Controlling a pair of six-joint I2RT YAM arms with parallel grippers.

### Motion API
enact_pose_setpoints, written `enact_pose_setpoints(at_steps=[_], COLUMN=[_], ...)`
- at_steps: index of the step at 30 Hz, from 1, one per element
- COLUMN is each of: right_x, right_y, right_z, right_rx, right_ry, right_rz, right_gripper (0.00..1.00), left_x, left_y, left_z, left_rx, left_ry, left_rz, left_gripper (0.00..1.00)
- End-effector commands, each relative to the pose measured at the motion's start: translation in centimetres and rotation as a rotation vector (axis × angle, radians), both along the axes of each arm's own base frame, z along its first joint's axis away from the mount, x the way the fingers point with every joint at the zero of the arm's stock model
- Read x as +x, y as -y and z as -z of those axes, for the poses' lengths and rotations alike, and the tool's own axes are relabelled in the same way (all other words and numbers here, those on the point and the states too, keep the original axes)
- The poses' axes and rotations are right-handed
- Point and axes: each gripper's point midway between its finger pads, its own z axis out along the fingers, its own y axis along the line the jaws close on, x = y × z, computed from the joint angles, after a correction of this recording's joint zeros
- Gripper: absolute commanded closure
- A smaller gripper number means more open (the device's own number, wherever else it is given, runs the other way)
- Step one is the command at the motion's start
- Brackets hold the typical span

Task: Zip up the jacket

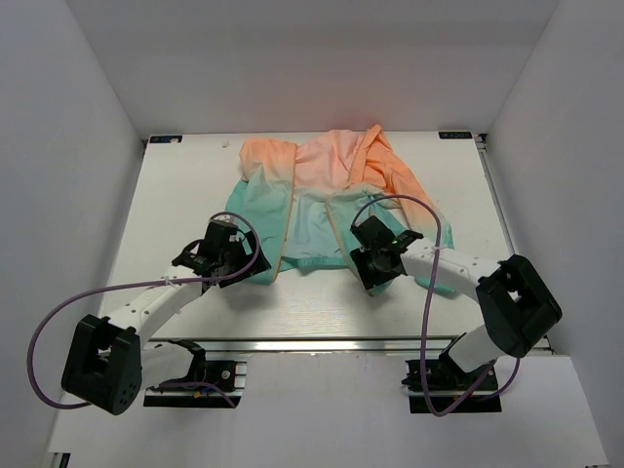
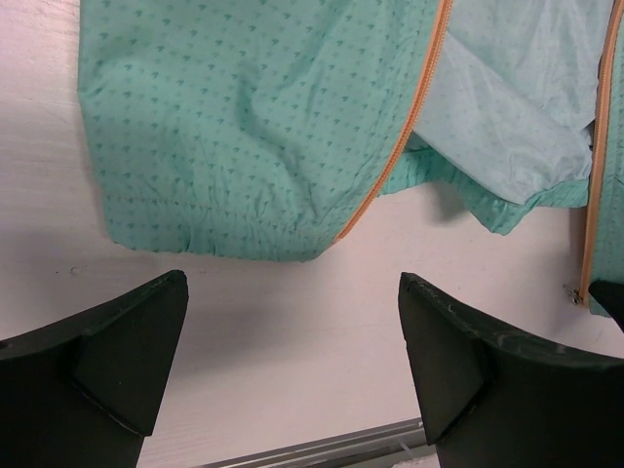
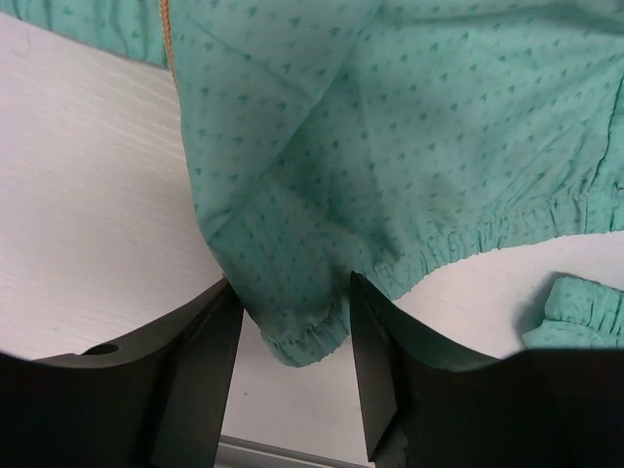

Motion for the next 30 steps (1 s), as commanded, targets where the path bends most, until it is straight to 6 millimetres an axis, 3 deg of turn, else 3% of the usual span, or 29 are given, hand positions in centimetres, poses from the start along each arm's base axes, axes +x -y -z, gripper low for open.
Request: enact_pose_setpoints(at_steps=[1, 4, 8, 14, 15, 18, 20, 24, 26, 27, 28, 29, 30], right_x=[-1.0, -1.3, -2.7, -3.0, -3.2, -2.7, -2.4, -0.8, -0.8, 0.3, -0.1, 0.7, 2.3], right_y=[0.9, 1.1, 1.1, 1.1, 1.0, 0.7, -0.3, -3.1, -5.3, -7.1, -7.1, -7.0, -7.7], right_z=[0.5, 0.6, 1.5, 2.0, 2.2, 1.8, 1.0, -1.8, -4.1, -6.0, -7.2, -8.3, -10.8], right_rx=[-0.040, -0.044, -0.040, -0.036, -0.032, -0.013, 0.039, 0.191, 0.334, 0.427, 0.475, 0.479, 0.535], right_ry=[-0.045, -0.054, -0.126, -0.143, -0.151, -0.124, -0.110, -0.034, 0.030, 0.136, 0.207, 0.305, 0.461], right_rz=[0.013, 0.032, 0.030, 0.052, 0.051, 0.053, 0.044, 0.022, -0.083, -0.133, -0.168, -0.184, -0.176], right_gripper=[0.48, 0.53, 0.51, 0.54, 0.58, 0.84, 0.99, 1.00, 1.00, 1.00, 1.00, 1.00, 1.00], left_x=[0.3, 0.3, 0.6, 0.6, 0.7, 0.8, 0.9, 1.0, 0.9, 1.0, 0.9, 0.9, 0.9], left_y=[0.1, 0.1, -0.4, -0.5, -0.5, -0.4, -0.1, 0.3, 0.5, 0.5, 0.5, 0.5, 0.5], left_z=[-0.9, -0.7, -0.7, -0.6, -0.7, -0.6, -0.6, -0.6, -0.5, -0.5, -0.3, -0.3, -0.2], left_rx=[0.000, 0.001, 0.031, 0.043, 0.042, 0.044, 0.046, 0.071, 0.088, 0.100, 0.106, 0.109, 0.111], left_ry=[0.024, 0.019, 0.028, 0.025, 0.026, 0.024, 0.022, 0.014, 0.006, 0.004, -0.003, -0.005, -0.011], left_rz=[-0.003, -0.003, -0.019, -0.018, -0.018, -0.013, 0.000, 0.020, 0.027, 0.026, 0.029, 0.026, 0.024], left_gripper=[0.02, 0.02, 0.02, 0.02, 0.02, 0.02, 0.02, 0.02, 0.02, 0.02, 0.02, 0.02, 0.02])
